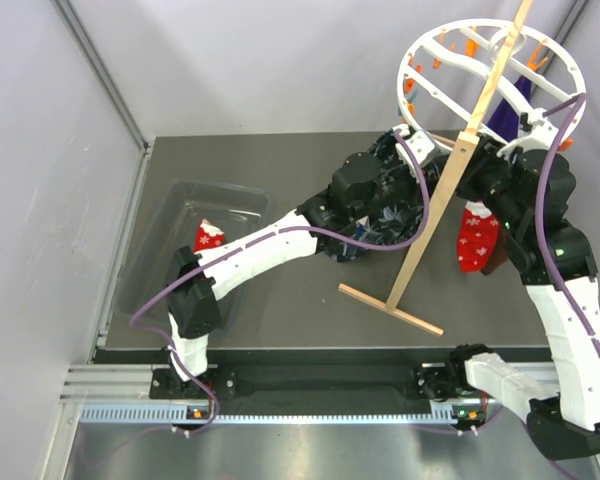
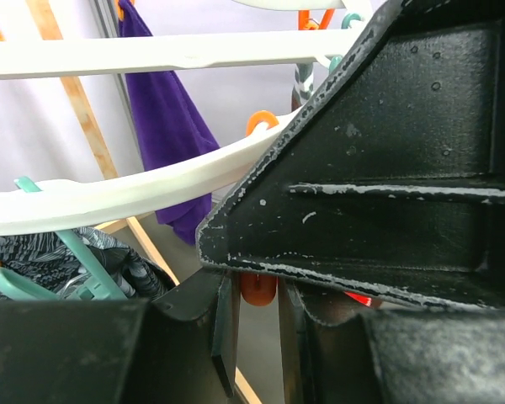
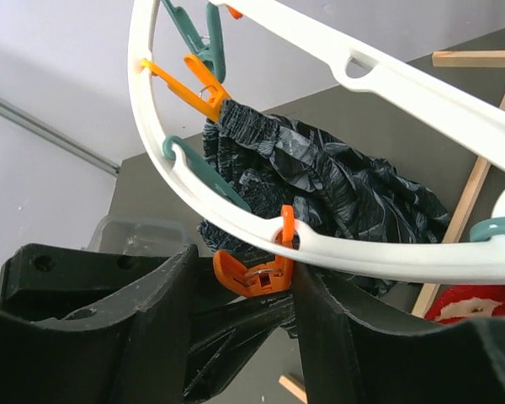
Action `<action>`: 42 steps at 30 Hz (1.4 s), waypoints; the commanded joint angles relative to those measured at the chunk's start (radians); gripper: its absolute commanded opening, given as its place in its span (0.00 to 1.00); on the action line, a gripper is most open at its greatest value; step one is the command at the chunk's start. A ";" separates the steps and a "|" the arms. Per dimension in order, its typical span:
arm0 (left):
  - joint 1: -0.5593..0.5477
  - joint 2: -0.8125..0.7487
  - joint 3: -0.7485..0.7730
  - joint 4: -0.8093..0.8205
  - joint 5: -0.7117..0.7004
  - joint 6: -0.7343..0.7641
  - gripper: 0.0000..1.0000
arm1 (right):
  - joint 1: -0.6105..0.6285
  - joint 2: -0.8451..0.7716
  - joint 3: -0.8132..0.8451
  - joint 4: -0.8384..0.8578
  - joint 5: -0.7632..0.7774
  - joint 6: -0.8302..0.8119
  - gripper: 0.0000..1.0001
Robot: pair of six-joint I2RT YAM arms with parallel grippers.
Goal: Clip the socks to the hanger
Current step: Open the clamp at the hanger.
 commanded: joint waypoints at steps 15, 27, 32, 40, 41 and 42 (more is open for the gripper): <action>0.014 -0.083 -0.025 -0.022 -0.009 -0.052 0.40 | -0.009 0.001 -0.029 0.108 0.017 -0.043 0.00; 0.161 -0.371 -0.335 -0.108 -0.174 -0.062 0.68 | -0.010 0.001 -0.056 0.126 0.040 -0.067 0.00; 0.354 -0.531 -0.479 -0.290 -0.240 -0.158 0.65 | -0.010 -0.003 -0.067 0.140 0.042 -0.078 0.00; 0.685 -0.690 -0.590 -0.681 -0.431 -0.299 0.64 | -0.010 0.009 -0.058 0.128 0.022 -0.092 0.00; 0.715 -0.687 -0.601 -0.700 -0.409 -0.313 0.64 | -0.010 0.009 -0.053 0.126 0.022 -0.092 0.00; 0.744 -0.678 -0.621 -0.722 -0.386 -0.324 0.64 | -0.010 0.009 -0.052 0.120 0.026 -0.094 0.00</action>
